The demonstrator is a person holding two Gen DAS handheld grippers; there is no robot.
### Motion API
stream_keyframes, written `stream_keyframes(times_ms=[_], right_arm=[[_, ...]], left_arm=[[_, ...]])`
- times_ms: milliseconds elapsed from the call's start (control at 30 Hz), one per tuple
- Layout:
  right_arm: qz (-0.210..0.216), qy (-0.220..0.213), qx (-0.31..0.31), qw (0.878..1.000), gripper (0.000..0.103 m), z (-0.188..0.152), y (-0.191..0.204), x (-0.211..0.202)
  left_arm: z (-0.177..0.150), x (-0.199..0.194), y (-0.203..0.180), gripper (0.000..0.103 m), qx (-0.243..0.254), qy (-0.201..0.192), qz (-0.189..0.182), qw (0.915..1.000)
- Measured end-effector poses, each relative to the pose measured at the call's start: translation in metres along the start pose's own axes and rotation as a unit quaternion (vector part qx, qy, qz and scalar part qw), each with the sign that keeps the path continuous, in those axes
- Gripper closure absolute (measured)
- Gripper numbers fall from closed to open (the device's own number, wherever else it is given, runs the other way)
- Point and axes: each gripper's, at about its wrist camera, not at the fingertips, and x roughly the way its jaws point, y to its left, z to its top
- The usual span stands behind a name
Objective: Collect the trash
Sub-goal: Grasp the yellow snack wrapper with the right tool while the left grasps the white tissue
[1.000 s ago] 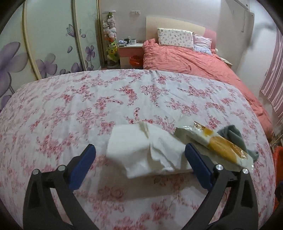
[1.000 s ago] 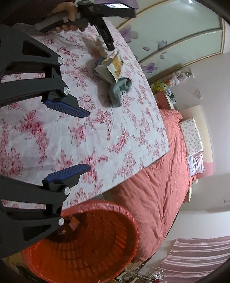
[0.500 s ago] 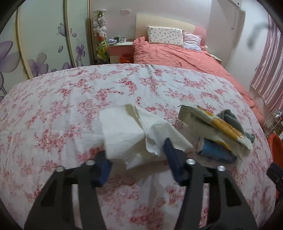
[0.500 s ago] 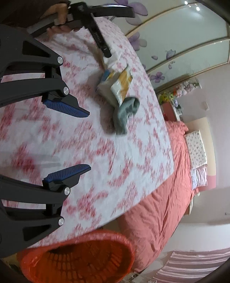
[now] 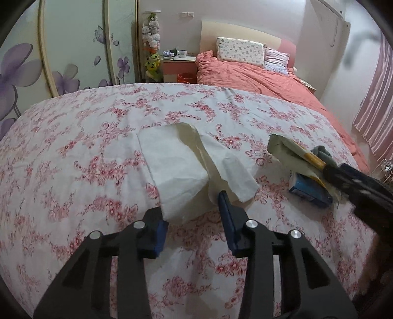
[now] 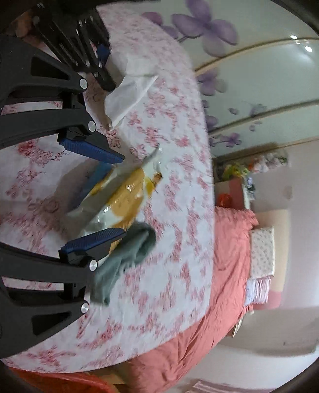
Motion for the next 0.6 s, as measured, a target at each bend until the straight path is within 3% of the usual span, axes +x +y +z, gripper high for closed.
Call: stream_keyframes(times_ms=[33,100,167,267,367,600], right_arm=[[-0.013,0.009,-0.012,1.0,0.048,0.0,0.004,0.006],[-0.032,0.021,-0.025,0.999,0.059,-0.003,0.005,0.013],[-0.03,0.021,-0.015,0.999,0.081,-0.005,0.0,0.011],[-0.016,0.009,0.003,1.0,0.091,-0.004,-0.006,-0.001],[-0.011,-0.008,0.008,1.0,0.097,-0.004,-0.008,-0.016],[-0.014,-0.027,0.03,0.999,0.098,-0.012,-0.026,-0.044]], left_arm=[[-0.001,0.0,-0.001,0.059,0.001,0.0,0.001,1.0],[-0.002,-0.001,0.0,0.054,0.0,-0.002,0.001,1.0],[-0.002,-0.002,0.003,0.048,-0.004,-0.005,0.0,1.0],[-0.001,-0.003,0.004,0.041,-0.007,-0.01,0.0,0.9999],[0.0,-0.005,0.006,0.029,-0.014,-0.016,0.003,0.9998],[0.01,-0.007,0.009,0.012,-0.032,-0.036,0.007,0.9988]])
